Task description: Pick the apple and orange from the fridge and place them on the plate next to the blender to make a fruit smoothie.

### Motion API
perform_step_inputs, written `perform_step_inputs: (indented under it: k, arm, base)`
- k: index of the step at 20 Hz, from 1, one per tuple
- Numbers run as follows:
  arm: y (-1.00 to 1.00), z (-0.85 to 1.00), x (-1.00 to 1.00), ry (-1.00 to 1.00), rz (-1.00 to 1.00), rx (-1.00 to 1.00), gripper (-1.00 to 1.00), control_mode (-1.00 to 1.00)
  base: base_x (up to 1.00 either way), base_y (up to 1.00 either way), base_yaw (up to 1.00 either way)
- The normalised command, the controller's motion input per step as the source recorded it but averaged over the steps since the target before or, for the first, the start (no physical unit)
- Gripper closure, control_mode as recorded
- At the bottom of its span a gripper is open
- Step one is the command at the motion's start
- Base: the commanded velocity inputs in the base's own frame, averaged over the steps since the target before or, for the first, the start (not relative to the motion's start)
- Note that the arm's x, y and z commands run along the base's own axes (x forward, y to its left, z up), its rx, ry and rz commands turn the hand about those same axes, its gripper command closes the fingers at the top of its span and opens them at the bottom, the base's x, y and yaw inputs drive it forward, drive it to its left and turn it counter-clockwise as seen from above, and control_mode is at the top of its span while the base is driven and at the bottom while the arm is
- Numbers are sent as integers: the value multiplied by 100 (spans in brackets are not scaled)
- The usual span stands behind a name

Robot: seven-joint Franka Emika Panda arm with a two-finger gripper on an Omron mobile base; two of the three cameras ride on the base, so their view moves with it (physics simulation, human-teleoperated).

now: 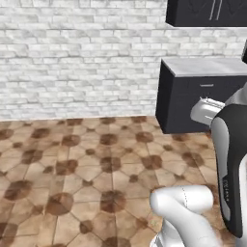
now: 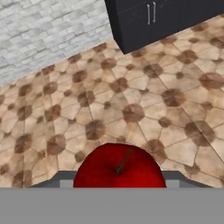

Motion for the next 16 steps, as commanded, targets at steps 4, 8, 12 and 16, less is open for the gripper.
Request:
perform_step_inputs:
  k: [4,8,12,16]
  arm:
    - [0,0,0,0,0,0,100,100]
    - [0,0,0,0,0,0,100,100]
    - [0,0,0,0,0,0,100,100]
    - [0,0,0,0,0,0,100,100]
  base:
    - [98,0,-51]
    - [63,0,-68]
    - [31,0,-79]
    - [12,-3,-84]
